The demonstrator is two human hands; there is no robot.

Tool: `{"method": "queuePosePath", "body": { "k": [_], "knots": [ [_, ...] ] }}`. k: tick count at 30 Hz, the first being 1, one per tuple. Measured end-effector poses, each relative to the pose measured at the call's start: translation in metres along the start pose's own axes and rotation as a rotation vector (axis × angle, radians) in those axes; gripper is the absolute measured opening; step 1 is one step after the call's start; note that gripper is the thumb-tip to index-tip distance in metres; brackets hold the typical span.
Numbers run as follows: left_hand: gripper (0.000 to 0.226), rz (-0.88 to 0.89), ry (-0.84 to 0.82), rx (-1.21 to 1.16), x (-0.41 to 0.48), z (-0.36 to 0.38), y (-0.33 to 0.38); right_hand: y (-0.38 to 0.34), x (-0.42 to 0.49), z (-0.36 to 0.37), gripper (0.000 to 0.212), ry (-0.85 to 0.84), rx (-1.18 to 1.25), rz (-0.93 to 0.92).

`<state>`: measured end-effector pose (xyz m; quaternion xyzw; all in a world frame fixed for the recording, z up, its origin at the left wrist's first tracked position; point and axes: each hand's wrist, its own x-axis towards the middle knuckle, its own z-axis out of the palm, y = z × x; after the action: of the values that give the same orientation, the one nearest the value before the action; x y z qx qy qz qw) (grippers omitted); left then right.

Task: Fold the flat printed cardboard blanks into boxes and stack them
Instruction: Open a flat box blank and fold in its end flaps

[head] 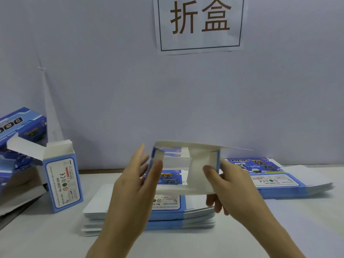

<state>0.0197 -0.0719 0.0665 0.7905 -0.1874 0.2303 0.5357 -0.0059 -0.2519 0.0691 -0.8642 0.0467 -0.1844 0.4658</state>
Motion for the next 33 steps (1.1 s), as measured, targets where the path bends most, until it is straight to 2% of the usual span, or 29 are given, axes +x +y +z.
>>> {"method": "queuePosePath", "body": {
  "k": [2,4,8,10,13,15,17,18,20,21,24,26,30,32,33],
  "knots": [
    [0.072,-0.029,-0.006,-0.254,0.001,-0.005,0.004,0.0,0.002,-0.002,0.011,-0.029,0.279,0.147],
    [0.09,0.075,-0.007,-0.288,0.0,-0.006,0.0,-0.002,0.002,-0.004,0.01,-0.065,0.434,0.21],
    [0.135,0.333,-0.111,0.198,0.001,0.003,-0.015,-0.012,-0.003,-0.007,0.016,-0.14,0.576,0.185],
    [0.138,0.367,-0.079,0.362,0.003,0.01,-0.021,-0.017,-0.008,-0.009,0.014,-0.237,0.61,0.195],
    [0.131,0.434,0.052,0.43,0.007,0.014,-0.026,-0.021,-0.012,-0.014,0.022,-0.359,0.531,0.149],
    [0.134,0.479,0.075,0.385,0.01,0.008,-0.031,-0.023,-0.01,-0.019,0.037,-0.284,0.468,0.104],
    [0.14,0.501,0.032,0.343,0.013,0.0,-0.035,-0.02,-0.005,-0.027,0.05,-0.094,0.487,0.075],
    [0.141,0.51,0.007,0.33,0.014,-0.003,-0.036,-0.017,-0.002,-0.031,0.045,-0.004,0.512,0.04],
    [0.14,0.545,-0.02,0.336,0.015,-0.005,-0.039,-0.012,0.0,-0.037,0.015,0.118,0.56,-0.087],
    [0.14,0.565,-0.026,0.361,0.015,-0.005,-0.04,-0.01,0.0,-0.039,0.008,0.16,0.572,-0.15],
    [0.141,0.603,-0.059,0.391,0.013,-0.003,-0.04,-0.005,0.001,-0.042,0.013,0.233,0.629,-0.234],
    [0.138,0.616,-0.066,0.379,0.016,-0.004,-0.04,0.001,0.007,-0.041,0.022,0.252,0.754,-0.18],
    [0.145,0.63,-0.088,0.376,0.019,-0.007,-0.04,0.008,0.016,-0.04,0.03,0.052,1.165,0.044],
    [0.136,0.613,-0.09,0.278,0.022,0.002,-0.035,0.006,0.013,-0.033,0.031,-0.134,1.227,0.26],
    [0.132,0.548,-0.134,0.207,0.021,0.001,-0.034,0.004,0.012,-0.027,0.025,-0.262,1.197,0.349]
  ]
}}
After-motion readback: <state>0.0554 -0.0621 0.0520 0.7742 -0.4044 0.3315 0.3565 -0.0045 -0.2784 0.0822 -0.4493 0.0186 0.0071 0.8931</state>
